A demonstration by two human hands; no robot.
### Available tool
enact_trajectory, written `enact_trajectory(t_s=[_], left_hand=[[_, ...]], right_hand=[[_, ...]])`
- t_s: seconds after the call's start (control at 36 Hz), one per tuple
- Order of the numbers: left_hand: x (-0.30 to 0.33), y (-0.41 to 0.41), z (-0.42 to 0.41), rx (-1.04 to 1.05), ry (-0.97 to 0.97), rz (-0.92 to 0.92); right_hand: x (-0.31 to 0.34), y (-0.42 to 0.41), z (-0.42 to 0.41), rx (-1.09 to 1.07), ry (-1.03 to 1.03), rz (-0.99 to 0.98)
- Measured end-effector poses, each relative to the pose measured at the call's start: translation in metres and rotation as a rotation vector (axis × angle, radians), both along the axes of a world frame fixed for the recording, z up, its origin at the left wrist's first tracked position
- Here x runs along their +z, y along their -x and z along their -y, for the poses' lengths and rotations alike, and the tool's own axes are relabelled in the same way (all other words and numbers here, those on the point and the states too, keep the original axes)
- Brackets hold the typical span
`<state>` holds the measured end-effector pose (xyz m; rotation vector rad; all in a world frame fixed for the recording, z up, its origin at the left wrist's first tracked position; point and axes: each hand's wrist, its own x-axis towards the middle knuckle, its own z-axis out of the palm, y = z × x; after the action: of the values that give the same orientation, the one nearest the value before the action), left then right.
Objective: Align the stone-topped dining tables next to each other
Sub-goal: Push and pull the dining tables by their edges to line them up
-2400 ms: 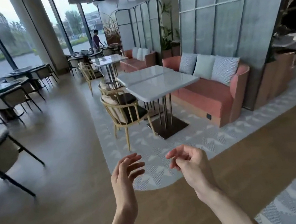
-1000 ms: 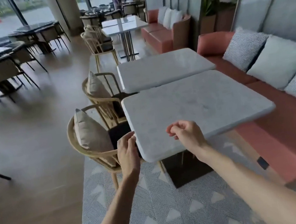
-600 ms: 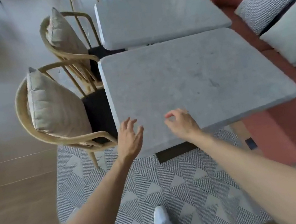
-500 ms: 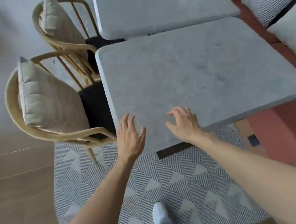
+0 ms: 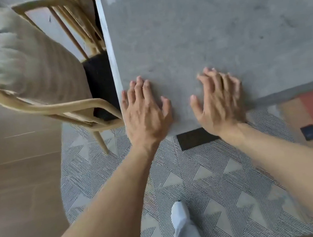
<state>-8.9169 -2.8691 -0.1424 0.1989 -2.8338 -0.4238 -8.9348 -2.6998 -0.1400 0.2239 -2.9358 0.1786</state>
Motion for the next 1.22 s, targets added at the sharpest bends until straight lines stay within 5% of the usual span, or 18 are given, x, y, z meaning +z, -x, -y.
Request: enact_trajectory(t_s=[0.39,1.22], left_hand=[[-0.010,0.007,0.002,0.052,-0.023,-0.111],[-0.001,0.009,0.000,0.049,-0.049,-0.118]], right_hand=[[-0.013,0.003,-0.003,0.011,-0.005,-0.129],[-0.008,0.009,-0.001,0.009,-0.008,-0.074]])
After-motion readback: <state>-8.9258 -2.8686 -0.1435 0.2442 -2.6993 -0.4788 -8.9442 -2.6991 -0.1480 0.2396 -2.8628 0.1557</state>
